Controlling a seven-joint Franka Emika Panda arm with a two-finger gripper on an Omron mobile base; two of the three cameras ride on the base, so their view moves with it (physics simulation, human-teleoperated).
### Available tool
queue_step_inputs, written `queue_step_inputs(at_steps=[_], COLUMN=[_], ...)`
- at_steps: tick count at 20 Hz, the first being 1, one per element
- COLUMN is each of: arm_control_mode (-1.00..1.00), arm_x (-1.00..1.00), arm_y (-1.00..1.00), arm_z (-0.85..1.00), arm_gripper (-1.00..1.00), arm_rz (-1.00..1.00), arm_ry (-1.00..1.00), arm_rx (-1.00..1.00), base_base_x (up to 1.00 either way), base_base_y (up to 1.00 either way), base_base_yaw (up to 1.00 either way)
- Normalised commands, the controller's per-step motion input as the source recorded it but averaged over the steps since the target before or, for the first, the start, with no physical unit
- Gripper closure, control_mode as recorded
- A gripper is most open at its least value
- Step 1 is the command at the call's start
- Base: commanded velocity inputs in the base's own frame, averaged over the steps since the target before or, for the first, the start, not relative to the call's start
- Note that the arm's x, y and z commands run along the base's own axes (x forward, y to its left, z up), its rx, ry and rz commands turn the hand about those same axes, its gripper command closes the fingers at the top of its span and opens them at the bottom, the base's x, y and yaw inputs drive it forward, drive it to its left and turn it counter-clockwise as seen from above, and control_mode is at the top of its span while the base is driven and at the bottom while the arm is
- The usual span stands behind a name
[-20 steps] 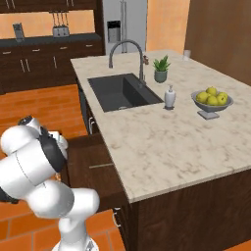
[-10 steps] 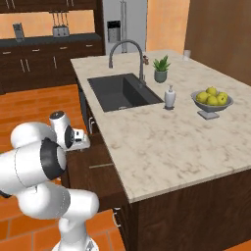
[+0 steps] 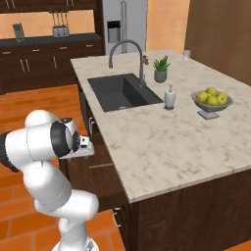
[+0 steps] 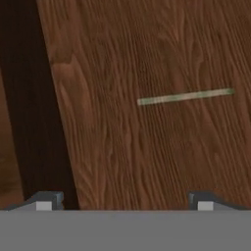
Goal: Take a straw from the drawer in front and place it inside the glass cup on the dining counter.
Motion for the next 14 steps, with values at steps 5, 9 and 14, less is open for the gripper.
queue_step_inputs(at_steps=[5,9,14], arm_control_mode=[-1.00,-1.00,-1.00], arm_x=[-0.05,-0.33,-0.44], arm_y=[0.10,0.44,0.72], arm_z=[-0.45,-0.23,-0.11], arm_gripper=[-1.00,-1.00,-1.00], arm_rz=[0.00,0.00,0.00], arm_ry=[0.08,0.07,0.10], arm_rx=[0.00,0.00,0.00], base_base_x=[0.00,0.00,0.00], base_base_y=[0.00,0.00,0.00], base_base_yaw=[0.00,0.00,0.00])
